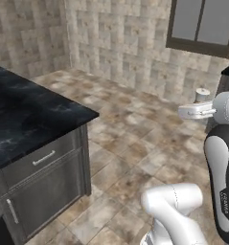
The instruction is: Take 2 condiments from the cabinet and move them on the counter near the stove.Make sure the condiments are lined up with each other, next to each other.
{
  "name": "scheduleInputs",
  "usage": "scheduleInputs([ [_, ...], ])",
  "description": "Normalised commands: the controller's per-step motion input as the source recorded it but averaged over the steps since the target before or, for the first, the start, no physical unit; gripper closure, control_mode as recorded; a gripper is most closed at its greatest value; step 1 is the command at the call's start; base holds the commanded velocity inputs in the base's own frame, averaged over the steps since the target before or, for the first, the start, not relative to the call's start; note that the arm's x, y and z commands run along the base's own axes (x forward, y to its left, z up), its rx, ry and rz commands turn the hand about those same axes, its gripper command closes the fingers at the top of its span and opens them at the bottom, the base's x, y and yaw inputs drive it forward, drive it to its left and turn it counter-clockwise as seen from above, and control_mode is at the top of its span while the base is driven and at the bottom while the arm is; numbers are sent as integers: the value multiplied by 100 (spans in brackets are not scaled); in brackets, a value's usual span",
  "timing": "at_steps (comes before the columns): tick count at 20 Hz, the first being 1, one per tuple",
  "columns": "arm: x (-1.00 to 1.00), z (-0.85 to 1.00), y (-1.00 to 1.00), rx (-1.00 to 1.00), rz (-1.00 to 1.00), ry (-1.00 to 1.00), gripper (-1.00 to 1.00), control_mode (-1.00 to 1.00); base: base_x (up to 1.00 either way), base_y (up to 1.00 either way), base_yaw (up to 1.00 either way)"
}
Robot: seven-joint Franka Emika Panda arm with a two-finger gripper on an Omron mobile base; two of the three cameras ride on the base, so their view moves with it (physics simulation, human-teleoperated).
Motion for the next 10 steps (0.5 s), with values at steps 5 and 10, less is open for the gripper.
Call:
scheduleInputs([
  [5, 0, 0, 0, 0, 0, 0, 100, 100, 0, 36, 35],
  [10, 0, 0, 0, 0, 0, 0, 100, 100, 0, 33, 24],
])
